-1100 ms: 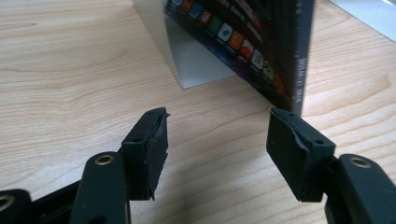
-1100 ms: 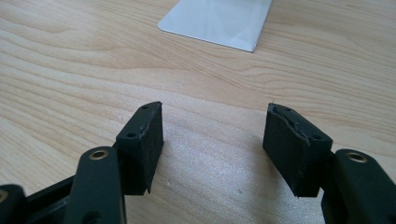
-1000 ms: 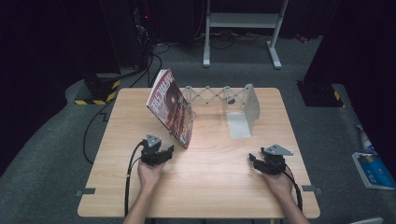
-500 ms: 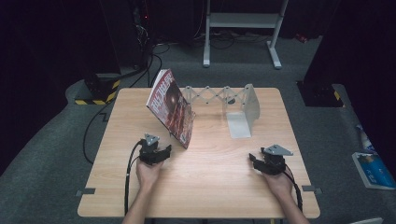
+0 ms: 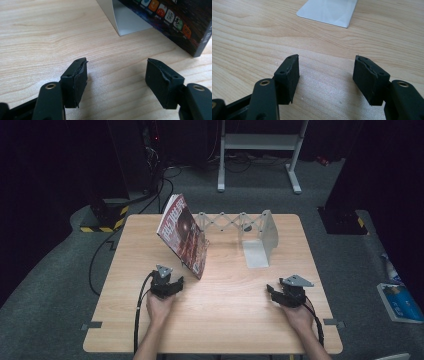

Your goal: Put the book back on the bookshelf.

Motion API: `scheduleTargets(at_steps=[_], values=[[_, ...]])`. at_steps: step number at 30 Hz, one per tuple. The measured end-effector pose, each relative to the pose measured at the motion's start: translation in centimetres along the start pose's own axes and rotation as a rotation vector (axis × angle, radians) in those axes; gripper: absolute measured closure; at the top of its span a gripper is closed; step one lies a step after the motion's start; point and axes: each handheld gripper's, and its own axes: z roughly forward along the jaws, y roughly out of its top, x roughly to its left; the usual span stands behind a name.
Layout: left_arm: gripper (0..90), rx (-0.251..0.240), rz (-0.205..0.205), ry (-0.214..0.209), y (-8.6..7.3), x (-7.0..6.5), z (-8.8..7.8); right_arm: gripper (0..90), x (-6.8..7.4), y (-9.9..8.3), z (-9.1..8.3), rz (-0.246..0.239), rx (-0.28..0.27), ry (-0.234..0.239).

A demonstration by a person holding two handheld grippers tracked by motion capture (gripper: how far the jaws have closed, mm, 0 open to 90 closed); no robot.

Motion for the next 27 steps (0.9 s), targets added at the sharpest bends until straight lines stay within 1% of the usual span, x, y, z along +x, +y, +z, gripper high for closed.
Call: scheduleTargets(at_steps=[3, 6, 7, 18, 27], values=[[33.6, -0.004, 0.000, 0.005, -0.10, -0.10, -0.01, 37.9, -0.01, 0.00, 0.01, -0.001, 0.000, 0.000], [33.4, -0.013, -0.010, 0.012, -0.31, -0.31, -0.13, 37.8, -0.01, 0.00, 0.01, 0.000, -0.001, 0.000], [33.4, -0.013, -0.007, 0.013, -0.32, -0.31, -0.16, 37.6, -0.03, 0.00, 0.02, -0.001, -0.001, -0.001], [33.1, -0.015, -0.009, 0.007, -0.35, -0.34, -0.15, 37.5, -0.01, 0.00, 0.01, 0.004, 0.000, -0.001], [31.0, -0.013, -0.004, 0.000, -0.32, -0.34, -0.11, 37.4, -0.03, 0.00, 0.02, 0.003, 0.000, 0.000]])
